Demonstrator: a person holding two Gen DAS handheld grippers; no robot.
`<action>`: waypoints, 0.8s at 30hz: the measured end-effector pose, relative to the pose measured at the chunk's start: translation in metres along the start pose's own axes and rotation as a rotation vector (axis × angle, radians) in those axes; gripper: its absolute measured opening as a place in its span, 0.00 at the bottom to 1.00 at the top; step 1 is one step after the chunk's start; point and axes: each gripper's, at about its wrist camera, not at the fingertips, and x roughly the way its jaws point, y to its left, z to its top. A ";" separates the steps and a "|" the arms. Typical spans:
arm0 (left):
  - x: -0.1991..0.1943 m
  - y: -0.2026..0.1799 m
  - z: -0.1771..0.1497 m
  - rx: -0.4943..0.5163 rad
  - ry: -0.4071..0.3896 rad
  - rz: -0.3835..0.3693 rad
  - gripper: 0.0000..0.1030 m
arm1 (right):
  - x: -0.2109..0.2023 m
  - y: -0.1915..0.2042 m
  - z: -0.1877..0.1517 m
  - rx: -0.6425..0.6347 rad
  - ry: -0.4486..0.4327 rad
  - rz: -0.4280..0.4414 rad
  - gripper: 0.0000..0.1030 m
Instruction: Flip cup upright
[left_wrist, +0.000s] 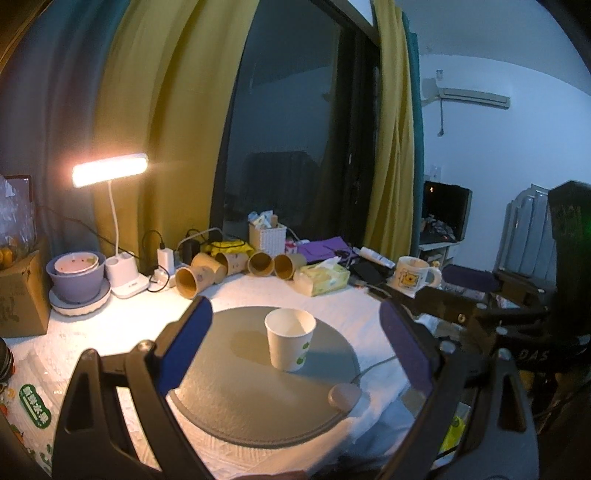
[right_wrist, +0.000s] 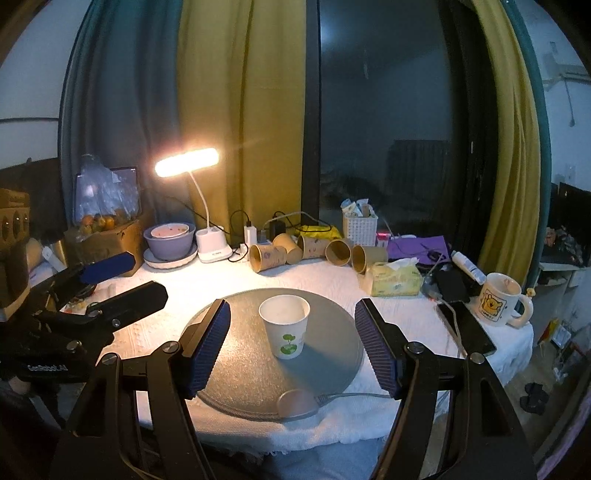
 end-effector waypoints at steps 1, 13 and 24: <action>-0.003 -0.001 0.000 0.002 -0.007 -0.002 0.90 | -0.001 0.000 0.000 0.000 -0.003 0.001 0.71; -0.023 -0.007 0.014 0.019 -0.085 0.003 0.90 | -0.017 0.003 0.008 -0.007 -0.043 0.005 0.71; -0.029 -0.006 0.017 0.016 -0.109 0.018 0.90 | -0.021 0.005 0.011 -0.007 -0.053 0.008 0.71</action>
